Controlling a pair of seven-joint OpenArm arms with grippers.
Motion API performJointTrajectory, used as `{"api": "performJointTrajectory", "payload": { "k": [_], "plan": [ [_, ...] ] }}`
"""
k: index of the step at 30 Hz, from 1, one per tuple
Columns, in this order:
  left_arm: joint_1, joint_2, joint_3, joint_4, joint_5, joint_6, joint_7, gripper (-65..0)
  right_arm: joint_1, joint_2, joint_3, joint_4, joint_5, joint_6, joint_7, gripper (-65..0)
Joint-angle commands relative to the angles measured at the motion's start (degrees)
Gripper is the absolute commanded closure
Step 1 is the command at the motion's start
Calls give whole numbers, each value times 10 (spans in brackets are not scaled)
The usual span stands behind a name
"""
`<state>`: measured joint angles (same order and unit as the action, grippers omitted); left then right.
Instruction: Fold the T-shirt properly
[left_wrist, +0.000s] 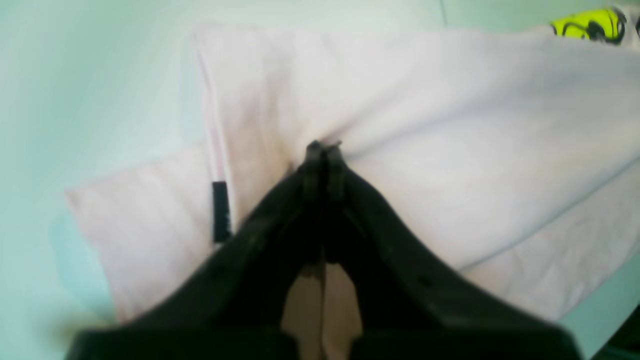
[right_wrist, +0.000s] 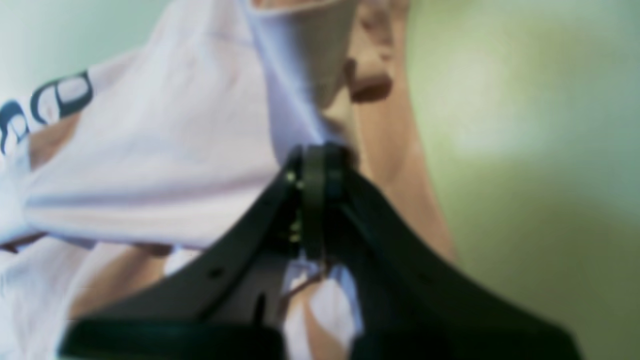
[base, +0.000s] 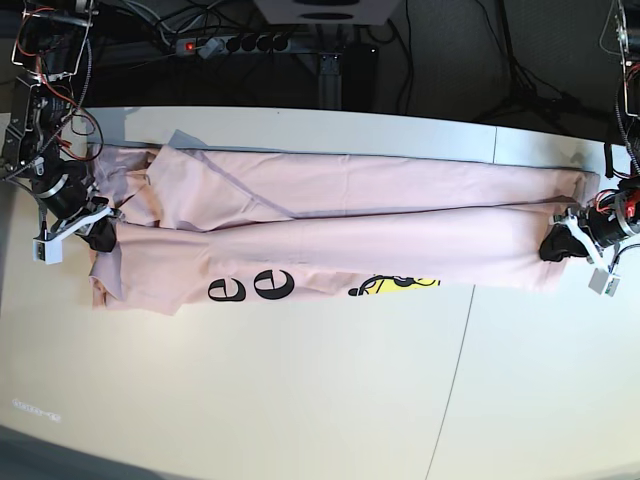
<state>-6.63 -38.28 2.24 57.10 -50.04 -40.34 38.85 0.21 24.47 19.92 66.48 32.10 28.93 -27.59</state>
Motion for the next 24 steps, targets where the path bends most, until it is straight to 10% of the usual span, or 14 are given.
{"api": "performJointTrajectory", "payload": {
  "k": [1,5,11,24],
  "plan": [
    [-9,-12,-3,-3,17,3,-2,0,4,13,-7,1,-17,38,-6,0],
    [-26,-19,-3,-5,7,3,-14,-29,4,15,-29,1,-30,38,-4,0],
    [-57,-53,-3,-4,-51,3,-14,-397,4,16,-31,1,-37,38,-4,0],
    [-45,-103,-3,-8,-112,3,105,-400,4,16,-31,1,-37,38,-5,0]
  ]
}}
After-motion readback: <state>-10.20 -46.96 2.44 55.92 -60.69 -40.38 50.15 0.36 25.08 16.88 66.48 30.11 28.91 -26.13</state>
